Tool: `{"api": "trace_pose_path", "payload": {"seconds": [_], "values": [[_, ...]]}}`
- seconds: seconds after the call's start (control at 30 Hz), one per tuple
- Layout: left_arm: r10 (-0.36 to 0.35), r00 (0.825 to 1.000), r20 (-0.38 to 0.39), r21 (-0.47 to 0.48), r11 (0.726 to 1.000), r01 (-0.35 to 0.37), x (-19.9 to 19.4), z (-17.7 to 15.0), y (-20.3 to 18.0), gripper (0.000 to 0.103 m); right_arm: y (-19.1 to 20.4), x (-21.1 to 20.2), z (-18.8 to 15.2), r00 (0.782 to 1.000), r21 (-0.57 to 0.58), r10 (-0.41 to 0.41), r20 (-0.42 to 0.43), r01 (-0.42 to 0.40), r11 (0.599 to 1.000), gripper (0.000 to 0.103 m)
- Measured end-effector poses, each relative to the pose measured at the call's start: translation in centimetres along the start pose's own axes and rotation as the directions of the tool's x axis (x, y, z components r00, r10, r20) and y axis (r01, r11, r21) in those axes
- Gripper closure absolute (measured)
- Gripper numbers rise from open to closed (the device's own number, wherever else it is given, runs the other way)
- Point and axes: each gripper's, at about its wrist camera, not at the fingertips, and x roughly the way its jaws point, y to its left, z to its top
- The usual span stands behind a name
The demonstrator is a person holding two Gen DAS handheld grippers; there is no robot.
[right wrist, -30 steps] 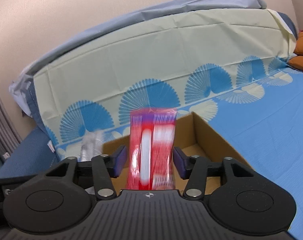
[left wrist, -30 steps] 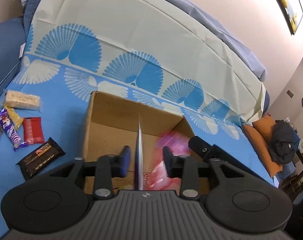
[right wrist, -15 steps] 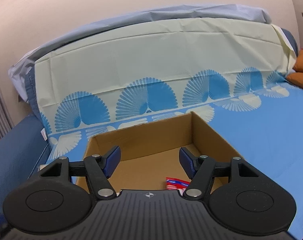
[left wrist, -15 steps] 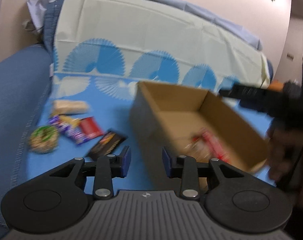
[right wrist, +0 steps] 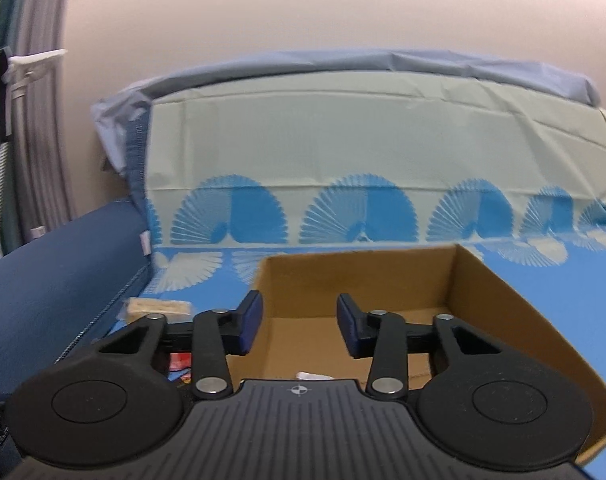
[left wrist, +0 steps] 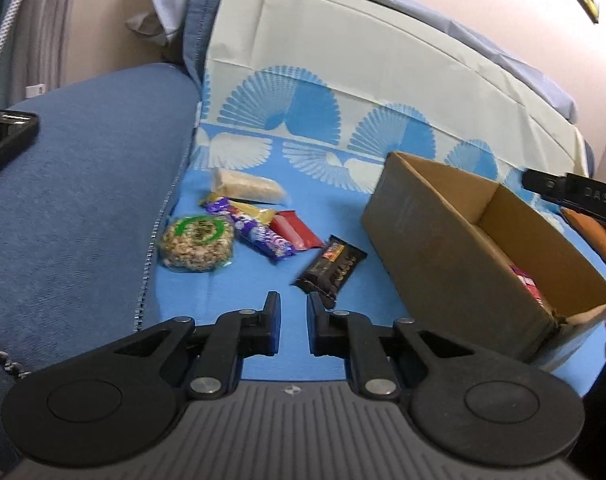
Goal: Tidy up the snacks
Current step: 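Return both tools to the snacks and grasp the dark chocolate bar with the right gripper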
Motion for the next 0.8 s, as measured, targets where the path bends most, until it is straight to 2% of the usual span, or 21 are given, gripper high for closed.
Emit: {"api": "trace_pose_path", "payload": {"seconds": [0.13,0.3,0.37,0.47,0.63,0.7,0.77,0.8], "values": [[-0.042,0.999,0.013,-0.027,0.999,0.042,0.1,0.1,0.3,0.088,2.1,-0.1,-0.4,0.998,-0.050,0.066,-0.003,-0.066,0.997,0.064],[-0.070,0.997,0.032,-0.112,0.991,0.073,0.3,0.2,1.5,0.088,5.5,0.6,-0.7,0.979,-0.104,0.183,-0.091,-0.192,0.976,0.064],[-0.065,0.997,0.039,-0.140,0.988,0.070,0.2,0.3,2.1,0.084,6.9,1.1,-0.5,0.969,-0.118,0.212,-0.131,-0.227,0.967,0.064],[-0.041,0.998,0.047,-0.191,0.980,0.049,0.0,0.4,2.9,0.083,8.8,2.1,-0.1,0.973,-0.135,0.180,-0.148,-0.200,0.970,0.059],[-0.037,0.998,0.055,-0.219,0.975,0.048,-0.2,0.5,3.6,0.083,11.3,5.6,0.1,0.964,-0.059,0.138,-0.228,-0.155,0.986,0.053],[-0.037,0.998,0.055,-0.212,0.976,0.047,-0.3,0.5,3.7,0.080,12.4,7.5,-0.3,0.957,-0.038,0.120,-0.263,-0.135,0.990,0.047],[-0.038,0.997,0.060,-0.211,0.976,0.050,-0.5,0.4,3.7,0.077,13.4,9.6,-0.9,0.946,-0.015,0.100,-0.308,-0.110,0.994,0.034],[-0.039,0.997,0.061,-0.210,0.976,0.051,-0.5,0.4,3.7,0.077,13.8,10.6,-1.3,0.940,-0.006,0.089,-0.330,-0.096,0.995,0.032]]}}
